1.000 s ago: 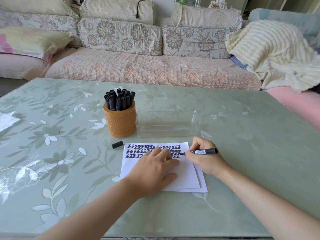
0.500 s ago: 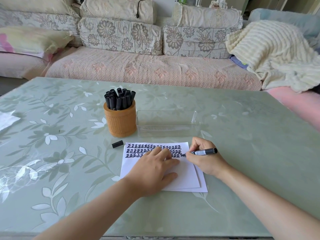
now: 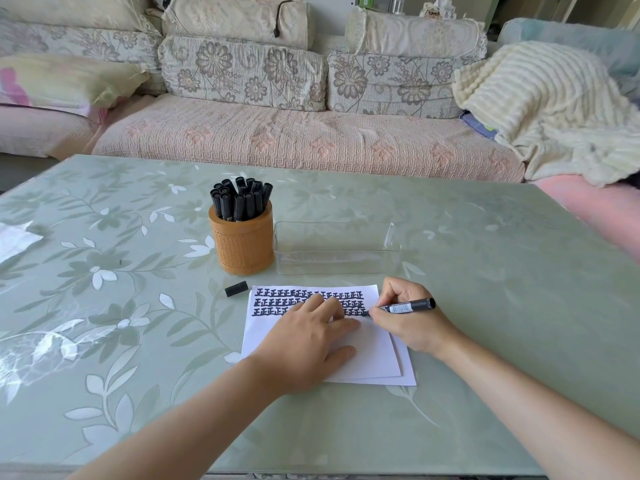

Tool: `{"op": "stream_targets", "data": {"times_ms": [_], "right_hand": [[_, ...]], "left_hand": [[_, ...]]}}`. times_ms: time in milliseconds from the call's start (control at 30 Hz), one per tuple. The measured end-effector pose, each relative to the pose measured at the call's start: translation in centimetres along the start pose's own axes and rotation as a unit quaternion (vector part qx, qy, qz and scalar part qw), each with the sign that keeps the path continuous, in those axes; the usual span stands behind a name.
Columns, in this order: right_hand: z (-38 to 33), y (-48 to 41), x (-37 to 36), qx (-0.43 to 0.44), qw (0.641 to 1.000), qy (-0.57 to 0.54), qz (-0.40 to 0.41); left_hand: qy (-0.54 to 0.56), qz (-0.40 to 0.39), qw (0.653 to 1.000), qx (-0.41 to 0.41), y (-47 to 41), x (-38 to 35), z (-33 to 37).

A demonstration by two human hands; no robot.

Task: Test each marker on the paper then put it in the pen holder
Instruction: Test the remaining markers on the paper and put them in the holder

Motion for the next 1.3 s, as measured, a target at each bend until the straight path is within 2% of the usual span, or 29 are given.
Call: {"op": "stream_targets", "data": {"times_ms": [167, 333, 467, 567, 700, 833, 933, 1000, 1133, 1200, 1300], "right_hand": [[-0.1, -0.1, 0.1, -0.004, 1.000, 0.004, 0.004], [-0.4, 0.1, 1.3, -0.010, 0.995, -0.086, 0.047], [-2.9, 0.4, 1.5, 0.034, 0.998, -0.037, 0.048], [-4.9, 0.5, 0.6, 0.048, 0.998, -0.018, 0.023], [-6.5, 0.7, -1.2, 0.057, 0.997, 0.018, -0.048], [-7.0, 0.0, -3.3, 0.019, 0.992, 0.053, -0.116], [-7.5, -0.4, -4.2, 0.002, 0.992, 0.022, -0.124], [-7.8, -0.5, -4.6, -0.006, 0.992, 0.023, -0.126], [-8.9, -0.7, -5.1, 0.041, 0.985, 0.131, -0.102], [-9.1, -1.0, -5.1, 0.058, 0.983, 0.153, -0.085], [-9.1, -1.4, -5.2, 0.061, 0.981, 0.176, -0.062]], "left_hand": [[0.004, 0.006, 1.000, -0.004, 0.0, 0.0, 0.0], [0.017, 0.001, 1.000, -0.008, 0.1, -0.1, -0.1], [0.049, -0.019, 0.999, -0.007, 0.3, 0.3, -0.6], [0.041, 0.001, 0.999, 0.000, 0.3, 2.1, -1.7], [-0.025, 0.062, 0.994, 0.085, 1.9, 5.6, -6.1], [-0.064, 0.061, 0.970, 0.226, 5.0, 6.8, -10.8], [-0.070, 0.041, 0.956, 0.283, 6.6, 6.3, -12.5], [-0.073, 0.014, 0.953, 0.292, 7.2, 5.6, -13.1], [-0.070, 0.002, 0.955, 0.289, 7.5, 5.2, -13.5], [-0.072, 0.026, 0.959, 0.273, 7.1, 6.0, -13.1], [-0.019, 0.105, 0.962, 0.252, 6.5, 7.9, -12.0]]}}
Point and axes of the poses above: each hand's wrist, its own y-axis away from the middle knuckle, its own x-axis out of the back of the hand, z = x × y, the point moved 8 cm from there along -y, towards the middle knuckle, and after that the axes turned 9 degrees about -x, right-handed, at the moved point
